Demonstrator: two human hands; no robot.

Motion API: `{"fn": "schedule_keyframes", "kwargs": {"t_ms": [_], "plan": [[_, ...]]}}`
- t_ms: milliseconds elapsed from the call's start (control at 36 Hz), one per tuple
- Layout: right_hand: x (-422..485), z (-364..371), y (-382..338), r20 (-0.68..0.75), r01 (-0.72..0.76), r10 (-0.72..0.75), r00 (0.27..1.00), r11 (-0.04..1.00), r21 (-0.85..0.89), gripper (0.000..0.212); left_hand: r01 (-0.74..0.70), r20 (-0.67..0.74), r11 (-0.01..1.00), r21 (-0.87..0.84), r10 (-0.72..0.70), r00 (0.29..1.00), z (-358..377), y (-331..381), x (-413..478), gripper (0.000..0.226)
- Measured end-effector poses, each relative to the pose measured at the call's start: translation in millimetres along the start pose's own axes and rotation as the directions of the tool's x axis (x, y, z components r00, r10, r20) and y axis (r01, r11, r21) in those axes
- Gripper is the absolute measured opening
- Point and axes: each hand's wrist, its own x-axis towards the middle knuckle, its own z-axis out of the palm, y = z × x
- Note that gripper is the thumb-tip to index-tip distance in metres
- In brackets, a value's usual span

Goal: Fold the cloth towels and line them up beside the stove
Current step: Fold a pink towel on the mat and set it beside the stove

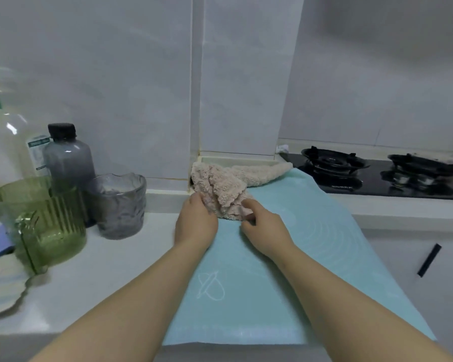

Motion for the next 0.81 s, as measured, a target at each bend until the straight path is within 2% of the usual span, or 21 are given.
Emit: {"fn": "schedule_keyframes", "kwargs": {"t_ms": [56, 139, 222, 278, 333, 389, 444, 556, 611, 639, 667, 694, 722, 778, 806], "plan": [[7.3, 1.1, -3.4, -0.013, 0.015, -0.015, 1.000, 0.999, -0.051, 0.048, 0.015, 0.007, 0.997, 0.069, -0.016, 1.000, 3.6, 2.2, 2.1, 0.039], [22.3, 2.2, -7.9, -0.001, 0.027, -0.028, 1.000, 0.972, -0.231, 0.052, 0.001, 0.009, 0.964, 0.266, -0.004, 1.000, 8.0, 5.2, 10.0, 0.036], [35.2, 2.9, -6.2, 0.034, 0.057, -0.047, 0.998, 0.924, -0.377, 0.043, -0.104, 0.039, 0.824, 0.556, 0.099, 0.994, 10.4, 7.2, 18.5, 0.029], [41.7, 3.9, -0.9, 0.045, 0.069, -0.056, 0.997, 0.922, -0.381, 0.035, -0.160, 0.081, 0.737, 0.657, 0.142, 0.987, 14.2, 10.1, 24.5, 0.031], [47.6, 6.8, 6.2, 0.003, 0.089, -0.094, 0.996, 0.934, -0.346, 0.029, -0.183, 0.106, 0.696, 0.695, 0.152, 0.983, 17.2, 13.4, 28.0, 0.034], [49.9, 7.8, 9.2, -0.050, 0.108, -0.128, 0.991, 0.950, -0.293, 0.022, -0.191, 0.119, 0.686, 0.702, 0.151, 0.981, 16.9, 12.9, 30.7, 0.035], [52.6, 6.0, 11.5, -0.081, 0.123, -0.143, 0.986, 0.969, -0.214, 0.020, -0.185, 0.112, 0.721, 0.668, 0.149, 0.983, 13.7, 9.3, 33.4, 0.031], [53.6, -8.2, 9.6, -0.119, 0.133, -0.126, 0.985, 0.990, 0.052, 0.036, -0.177, 0.019, 0.906, 0.385, 0.185, 0.983, -4.1, 14.8, 35.5, 0.014], [50.6, -19.9, 6.2, -0.091, 0.082, -0.057, 0.994, 0.948, 0.309, 0.030, -0.155, -0.022, 0.984, 0.092, 0.158, 0.987, -11.1, 19.7, 35.9, 0.013], [49.1, -25.9, 5.2, -0.045, 0.039, -0.021, 0.999, 0.893, 0.449, 0.030, -0.099, -0.011, 0.984, -0.146, 0.098, 0.995, -13.9, 22.8, 34.6, 0.011], [47.7, -31.8, 4.8, 0.032, -0.018, 0.001, 1.000, 0.831, 0.555, 0.029, -0.009, 0.043, 0.918, -0.396, 0.029, 0.999, -16.7, 27.1, 31.4, 0.011], [46.3, -37.5, 4.4, 0.126, -0.081, 0.005, 0.992, 0.788, 0.611, 0.027, 0.103, 0.136, 0.800, -0.592, -0.027, 0.990, -18.8, 30.7, 29.7, 0.012], [45.5, -41.4, 4.1, 0.223, -0.143, -0.003, 0.975, 0.758, 0.637, 0.022, 0.207, 0.233, 0.666, -0.716, -0.052, 0.971, -20.2, 32.8, 29.2, 0.016], [44.3, -45.7, 3.7, 0.388, -0.268, -0.013, 0.922, 0.701, 0.661, 0.013, 0.320, 0.336, 0.486, -0.813, -0.058, 0.940, -23.7, 33.8, 30.2, 0.022], [43.7, -46.5, 3.8, 0.443, -0.322, -0.005, 0.897, 0.679, 0.660, 0.014, 0.332, 0.344, 0.445, -0.832, -0.056, 0.937, -24.2, 32.0, 31.7, 0.023]]}}
